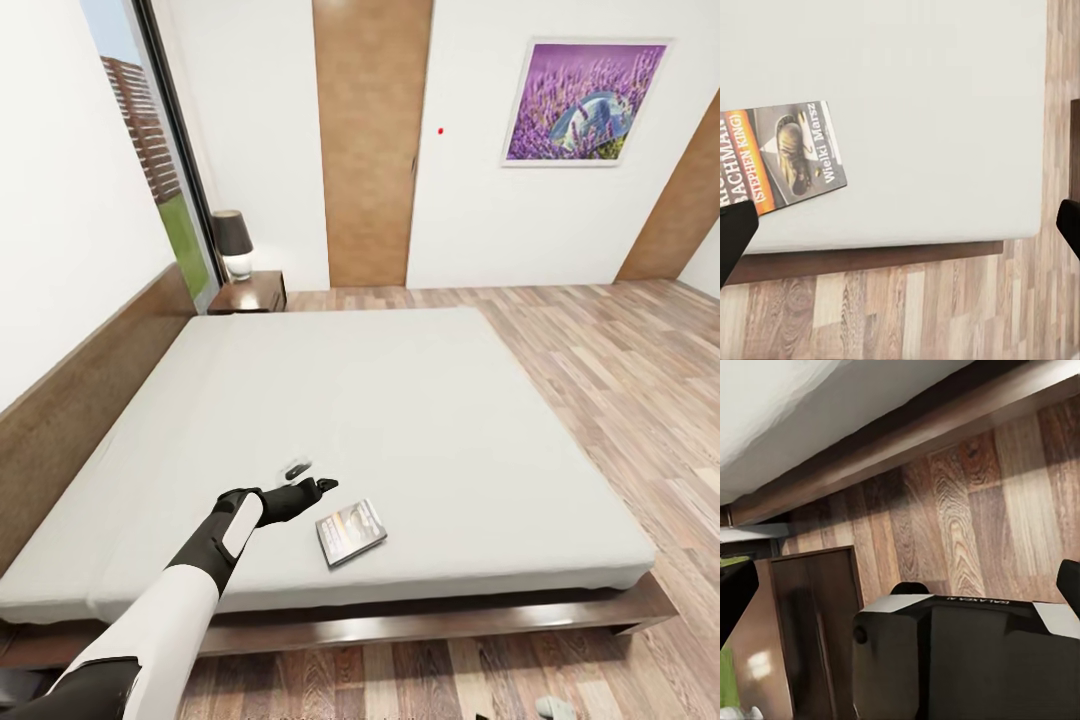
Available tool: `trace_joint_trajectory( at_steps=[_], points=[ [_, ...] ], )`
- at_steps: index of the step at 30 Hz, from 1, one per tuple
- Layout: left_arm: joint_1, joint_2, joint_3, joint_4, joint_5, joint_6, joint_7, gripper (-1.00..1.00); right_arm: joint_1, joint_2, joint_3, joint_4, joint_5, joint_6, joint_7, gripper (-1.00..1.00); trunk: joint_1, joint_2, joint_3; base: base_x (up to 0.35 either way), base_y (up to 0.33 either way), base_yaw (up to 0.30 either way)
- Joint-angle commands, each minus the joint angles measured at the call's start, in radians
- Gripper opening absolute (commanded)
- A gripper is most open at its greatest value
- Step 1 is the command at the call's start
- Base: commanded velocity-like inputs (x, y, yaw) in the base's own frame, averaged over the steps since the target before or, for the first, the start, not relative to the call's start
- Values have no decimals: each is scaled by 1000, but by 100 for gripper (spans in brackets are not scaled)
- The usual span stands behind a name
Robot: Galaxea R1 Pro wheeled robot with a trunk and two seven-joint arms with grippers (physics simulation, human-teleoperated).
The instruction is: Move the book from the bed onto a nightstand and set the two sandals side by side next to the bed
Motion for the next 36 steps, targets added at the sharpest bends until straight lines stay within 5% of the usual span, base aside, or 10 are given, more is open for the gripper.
trace_joint_trajectory(
  at_steps=[1, 5, 7, 9, 14, 25, 36],
  points=[
    [-1, -2, 8, -1, 2, 9, -2, 100, -1, 0, -10, -1, 10, 7, 8, 100, 1, -2, -3, 0, 0, 0],
    [-1, -2, 7, -1, 2, 9, -2, 100, -1, -4, -12, -17, 12, 32, 14, 100, 1, -2, -10, 0, 0, 0],
    [-1, -3, 7, -1, 2, 9, -2, 100, -3, -7, -11, -29, 15, 109, 14, 100, 1, -2, -13, 0, 0, 0],
    [-1, -3, 8, -1, 2, 9, -2, 100, -3, -12, -10, -107, 16, 228, 13, 100, 1, -2, -16, 0, 0, 0],
    [-1, -3, 8, -1, 2, 9, -2, 100, -4, -14, -8, -268, 16, 311, 11, 100, 1, -2, -24, 0, 0, 0],
    [0, -4, 7, -1, 3, 9, -2, 100, -4, -16, -6, -290, 13, 276, -13, 100, 1, -2, -41, 0, 0, 0],
    [0, -5, 7, -1, 3, 8, -2, 100, -4, -15, -12, -289, 10, 227, -303, 100, 1, -2, -53, 0, 0, 0]
  ],
)
